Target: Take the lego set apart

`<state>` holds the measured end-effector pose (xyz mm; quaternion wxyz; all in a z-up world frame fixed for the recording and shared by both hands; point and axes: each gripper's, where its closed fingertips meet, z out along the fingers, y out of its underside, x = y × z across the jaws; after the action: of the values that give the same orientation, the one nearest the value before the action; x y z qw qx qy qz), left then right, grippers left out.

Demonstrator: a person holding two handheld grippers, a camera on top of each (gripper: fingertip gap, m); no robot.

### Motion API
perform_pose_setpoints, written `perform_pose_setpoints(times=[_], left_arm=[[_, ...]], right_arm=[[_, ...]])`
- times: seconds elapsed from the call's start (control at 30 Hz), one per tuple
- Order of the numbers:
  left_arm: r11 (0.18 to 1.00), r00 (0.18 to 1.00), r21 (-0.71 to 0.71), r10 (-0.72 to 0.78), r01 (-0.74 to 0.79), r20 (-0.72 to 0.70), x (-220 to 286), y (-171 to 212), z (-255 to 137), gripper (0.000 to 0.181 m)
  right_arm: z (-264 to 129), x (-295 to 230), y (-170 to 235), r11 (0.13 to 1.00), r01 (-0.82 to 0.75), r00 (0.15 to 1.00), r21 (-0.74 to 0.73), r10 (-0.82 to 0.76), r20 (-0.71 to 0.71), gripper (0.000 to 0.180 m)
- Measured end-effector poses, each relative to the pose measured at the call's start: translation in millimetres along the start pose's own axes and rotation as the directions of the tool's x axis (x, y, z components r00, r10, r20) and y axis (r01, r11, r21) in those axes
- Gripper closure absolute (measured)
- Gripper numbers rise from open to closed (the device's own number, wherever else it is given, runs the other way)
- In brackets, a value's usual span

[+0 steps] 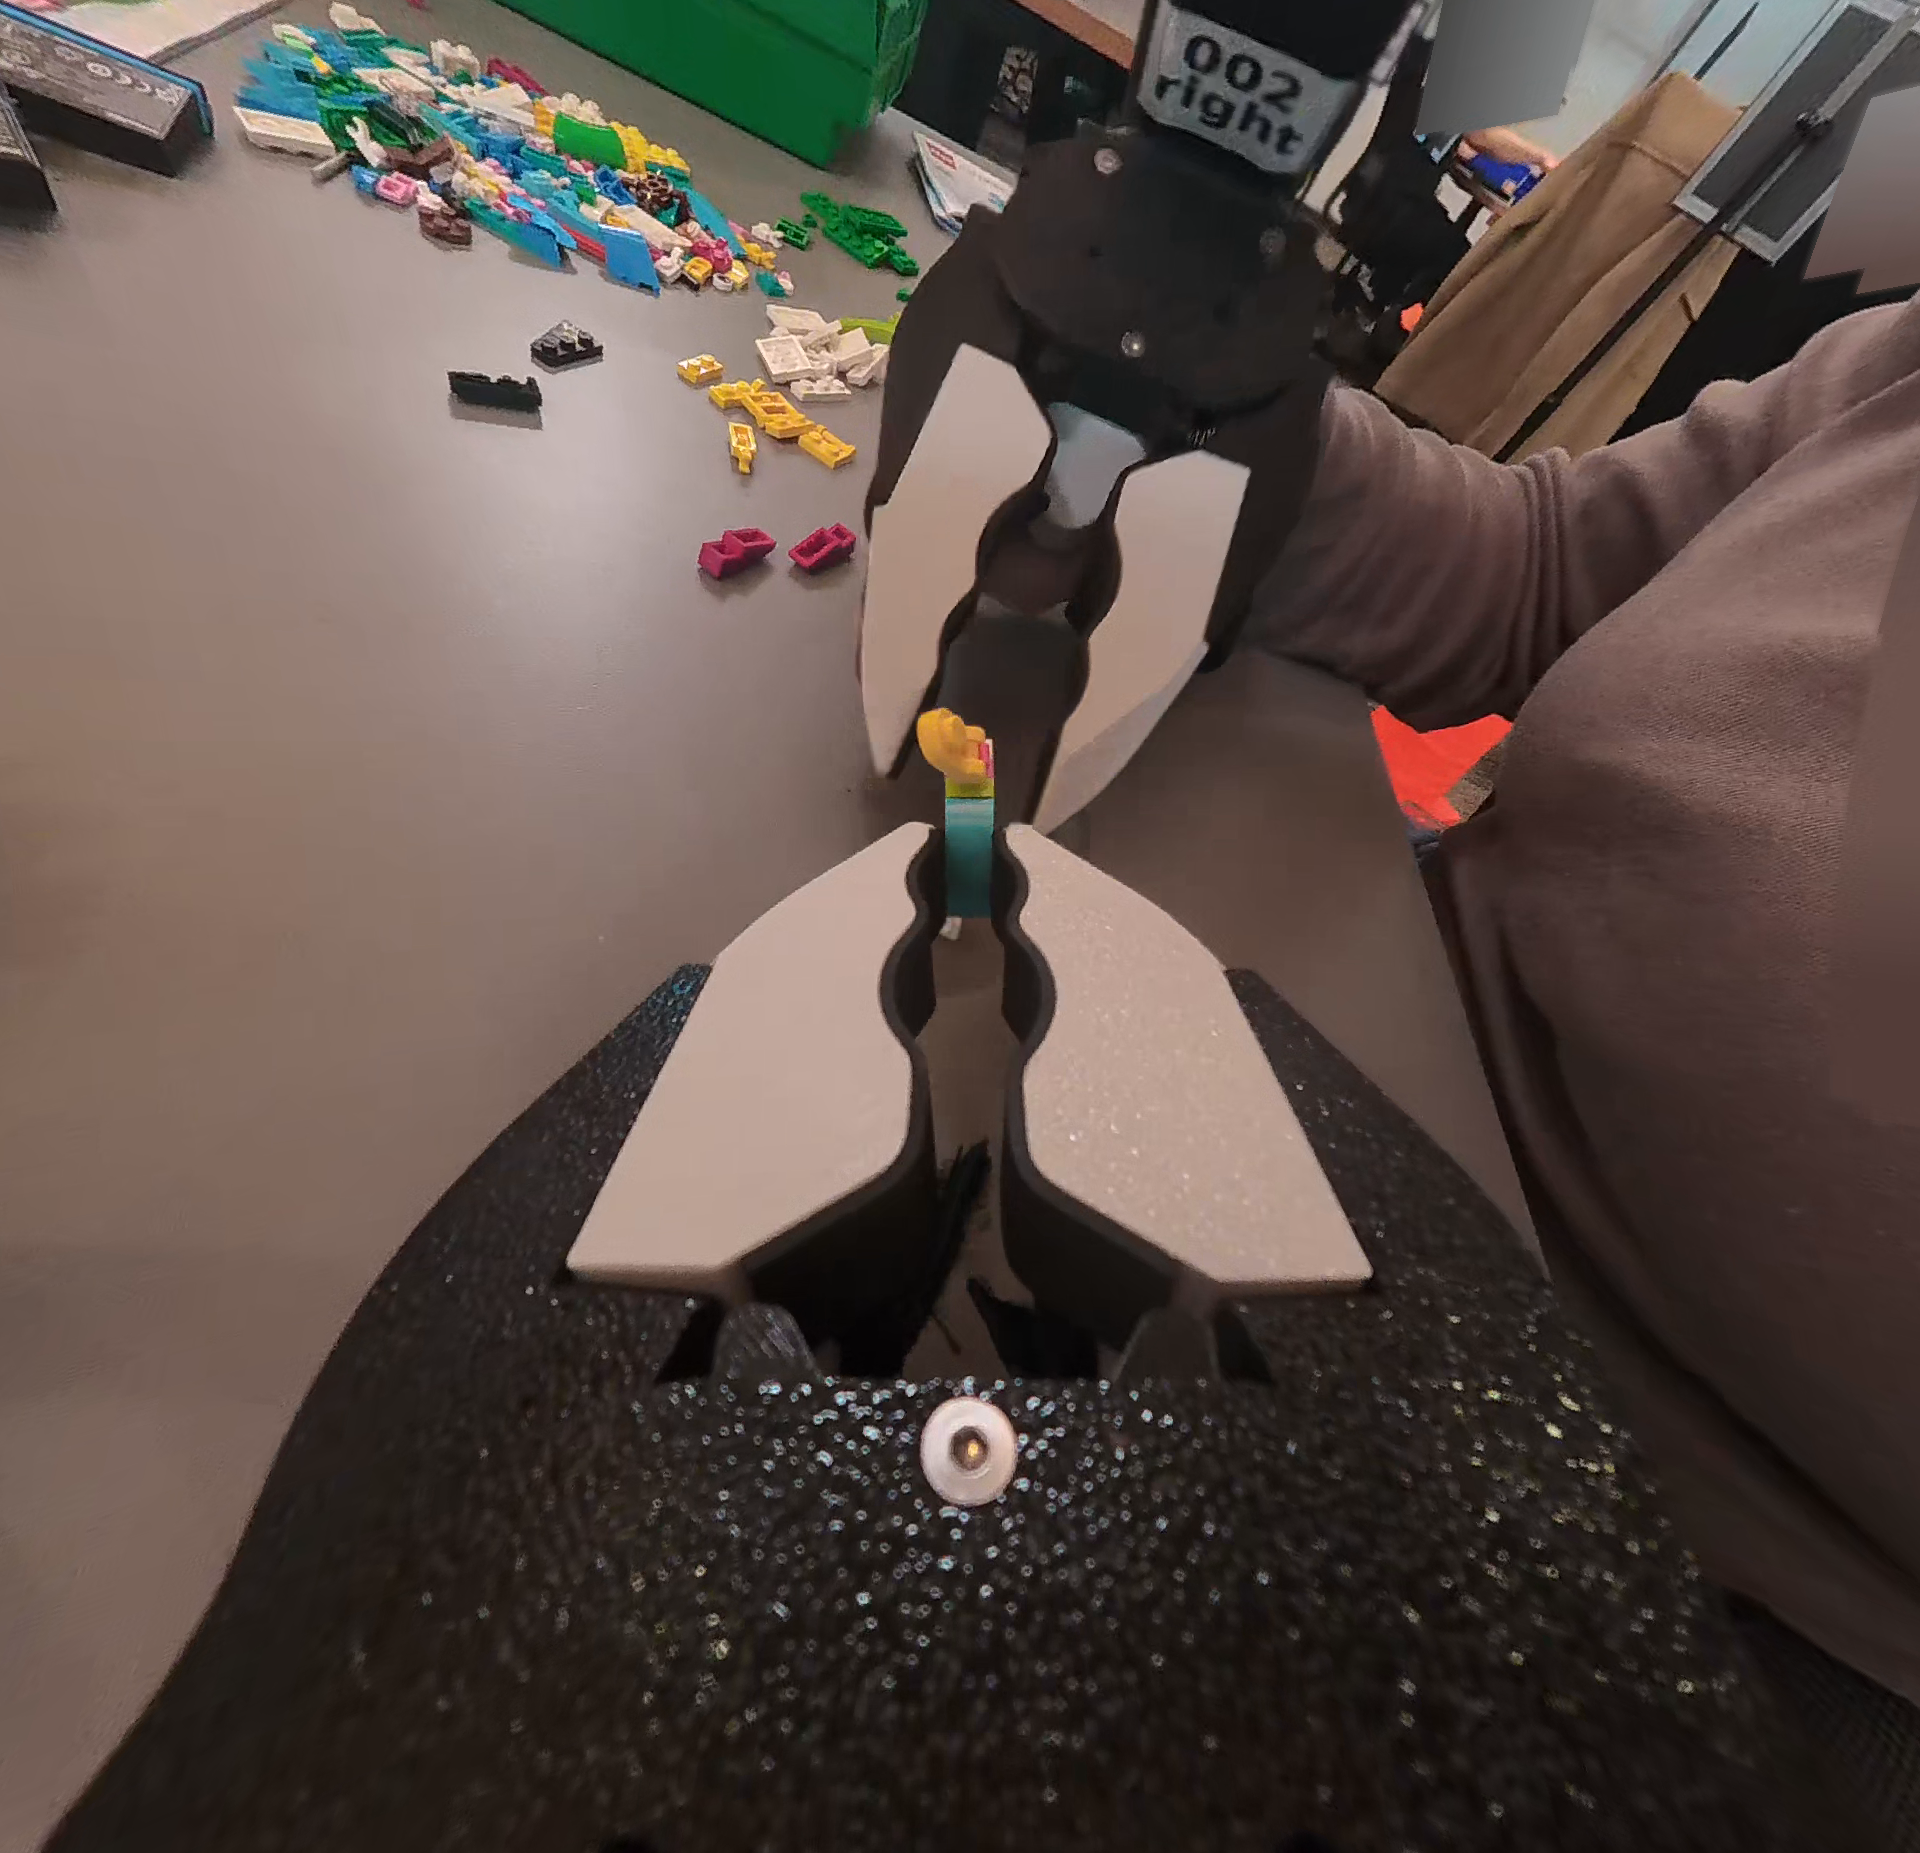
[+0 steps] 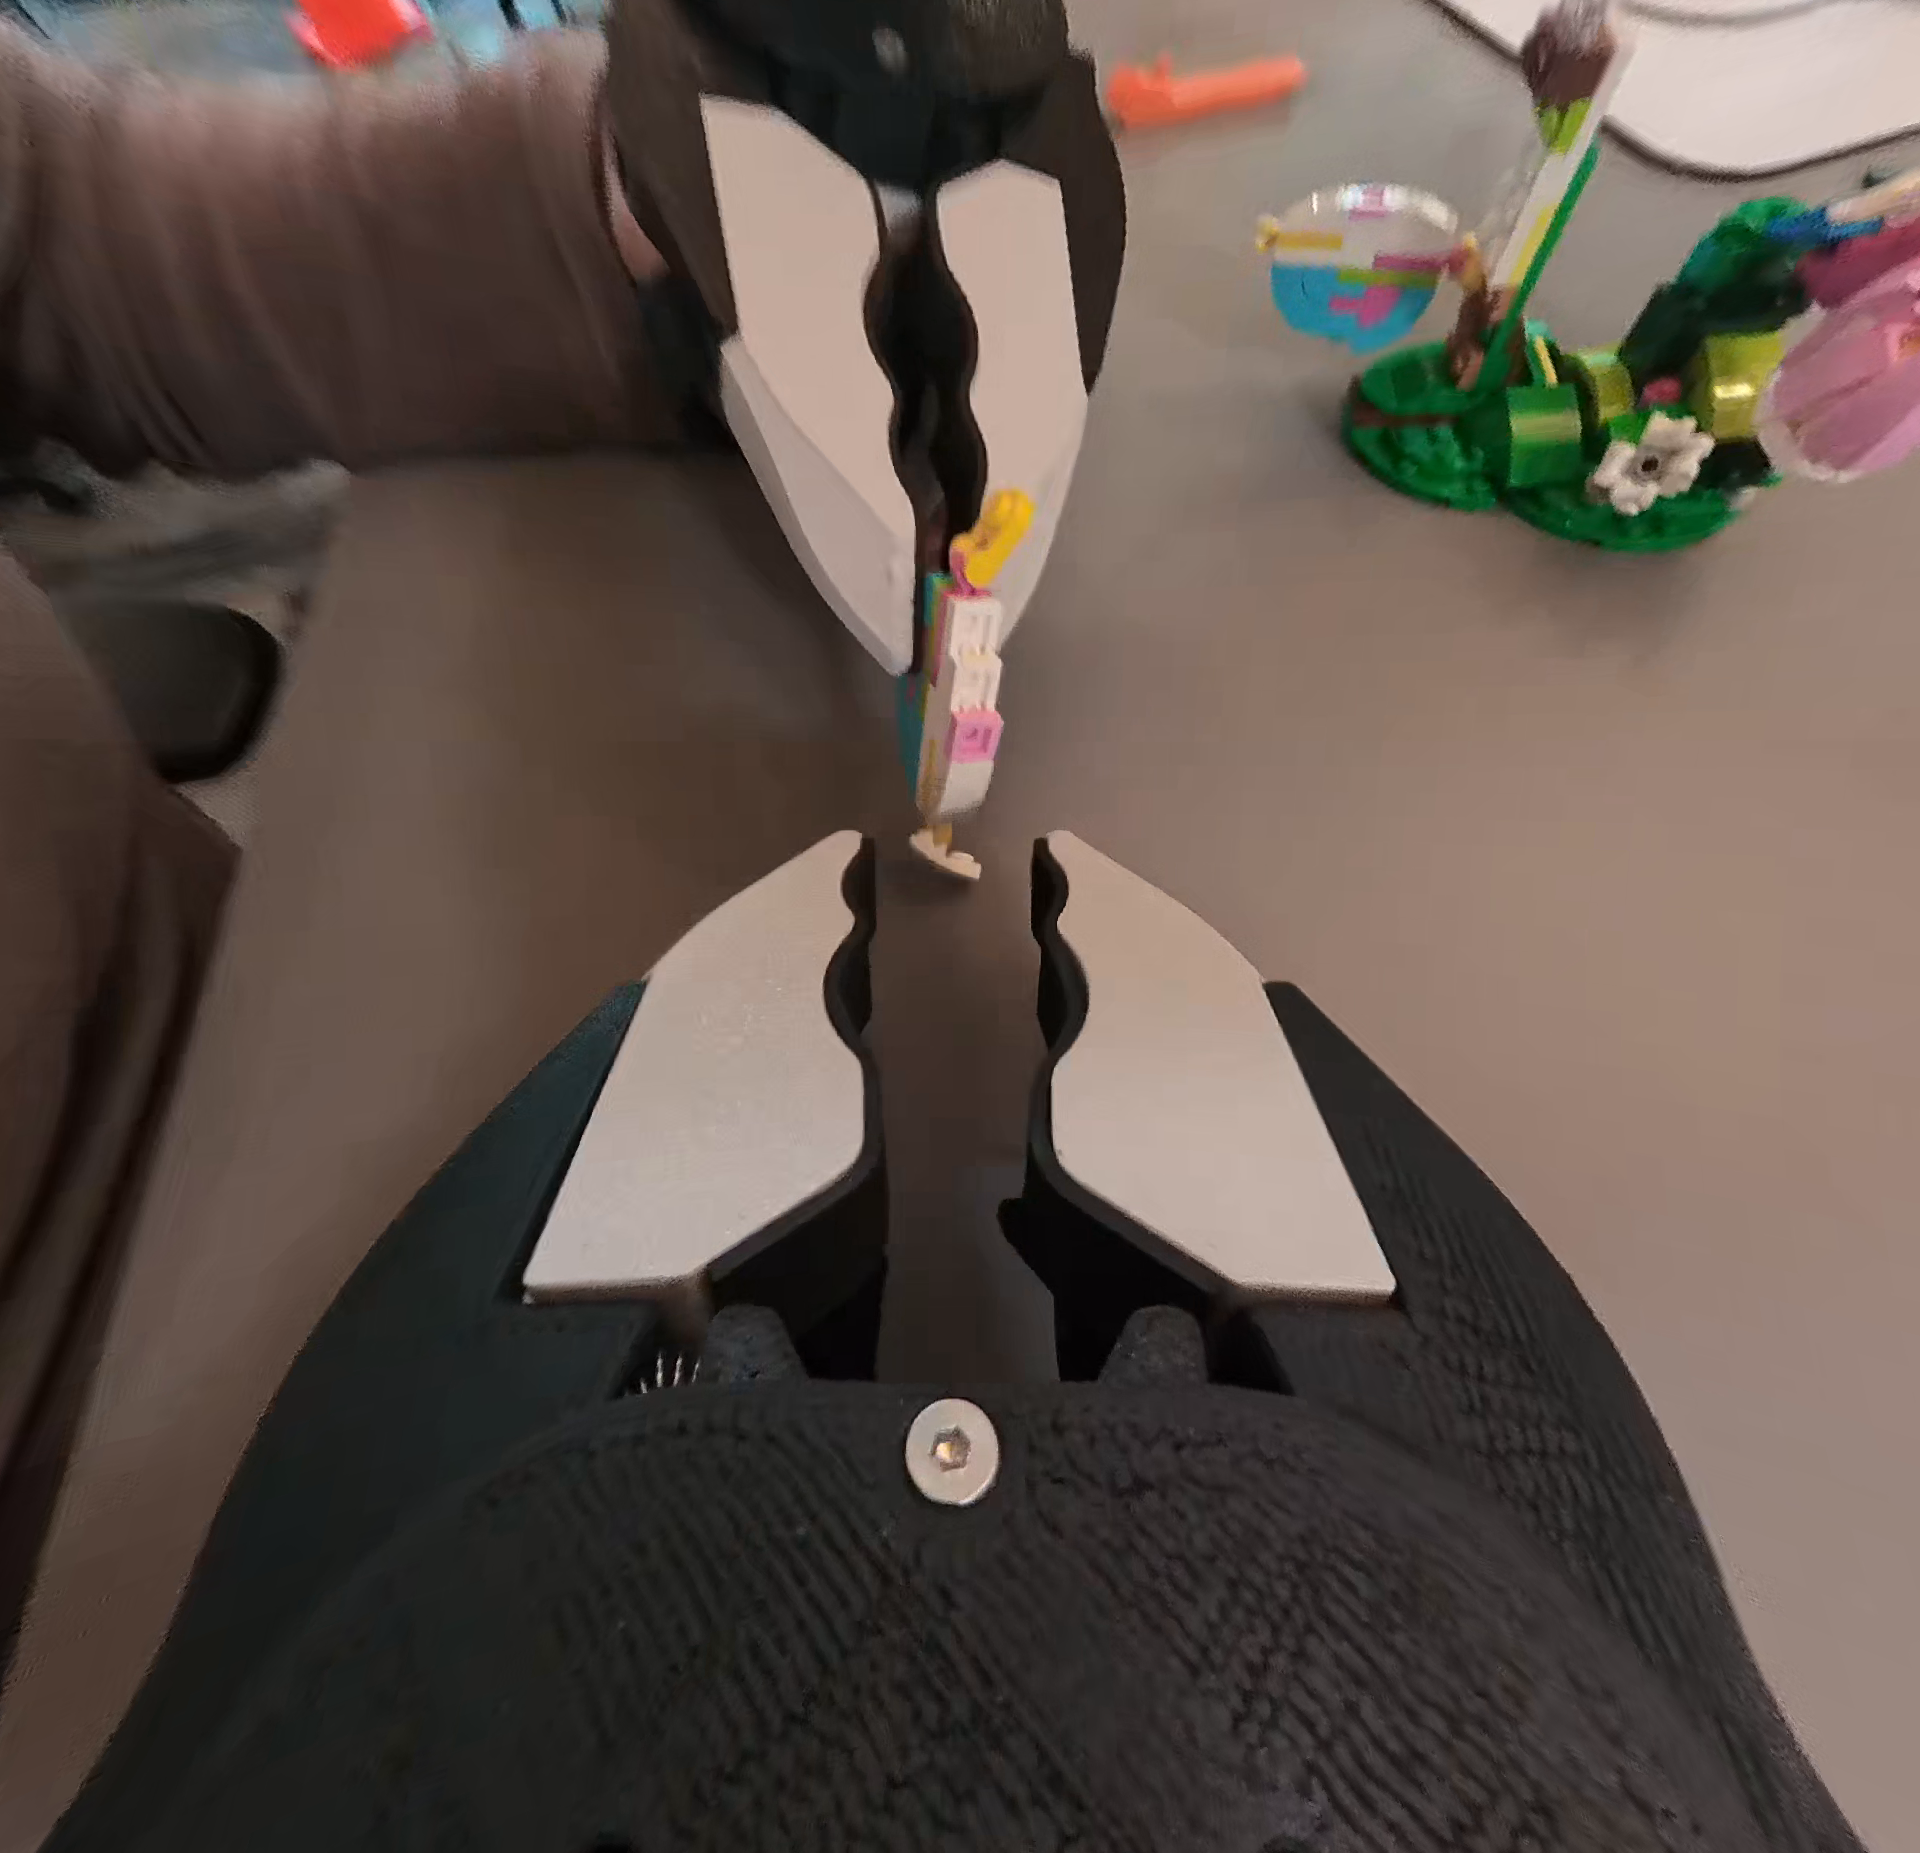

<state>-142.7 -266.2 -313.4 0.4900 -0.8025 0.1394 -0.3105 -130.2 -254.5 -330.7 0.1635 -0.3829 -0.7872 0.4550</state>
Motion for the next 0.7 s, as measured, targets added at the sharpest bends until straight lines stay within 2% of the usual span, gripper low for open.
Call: perform_pose_setpoints(times=[0.03,0.13,0.33,0.37,0.4,0.43,0.53,0.57,0.7], left_arm=[[1.0,1.0,0.01,-0.004,0.004,-0.014,1.7,-1.3,-0.3,0.173],[0.999,0.997,0.046,-0.017,0.02,-0.07,9.1,-6.4,-0.7,0.173],[0.992,0.996,0.127,-0.018,0.028,-0.085,12.9,-17.8,-3.3,0.173],[0.988,0.999,0.156,-0.017,0.023,-0.041,8.7,-22.5,-2.8,0.165],[0.988,1.0,0.157,-0.01,0.01,-0.003,5.8,-23.5,-1.5,0.146],[0.989,1.0,0.147,0.01,-0.012,0.014,5.5,-22.7,0.6,0.145],[0.984,0.998,0.171,0.057,-0.056,-0.005,13.5,-25.1,4.9,0.17],[0.982,0.997,0.177,0.075,-0.068,-0.028,17.6,-25.8,4.6,0.172],[0.969,0.977,0.247,0.068,-0.016,-0.203,42.8,-36.7,-2.0,0.173]], right_arm=[[-1.4,-2.7,-5.9,0.999,-0.021,0.999,0.038,0.02,0.026,0.156],[-3.5,-7.6,-16.6,0.993,-0.042,0.997,0.109,0.035,0.066,0.17],[-10.2,-10.2,-30.3,0.976,-0.089,0.992,0.2,0.068,0.111,0.173],[-12.6,-8.6,-33.1,0.972,-0.087,0.993,0.217,0.066,0.102,0.173],[-14.3,-8.1,-35.6,0.97,-0.082,0.994,0.23,0.061,0.095,0.173],[-14.8,-8.2,-37.5,0.969,-0.075,0.995,0.237,0.056,0.087,0.173],[-12.6,-8.7,-38.6,0.97,-0.06,0.996,0.237,0.044,0.071,0.173],[-13.7,-11.7,-39.8,0.966,-0.074,0.994,0.247,0.05,0.1,0.174],[-26.5,-32.6,-55.3,0.912,-0.236,0.926,0.335,0.107,0.361,0.173]])
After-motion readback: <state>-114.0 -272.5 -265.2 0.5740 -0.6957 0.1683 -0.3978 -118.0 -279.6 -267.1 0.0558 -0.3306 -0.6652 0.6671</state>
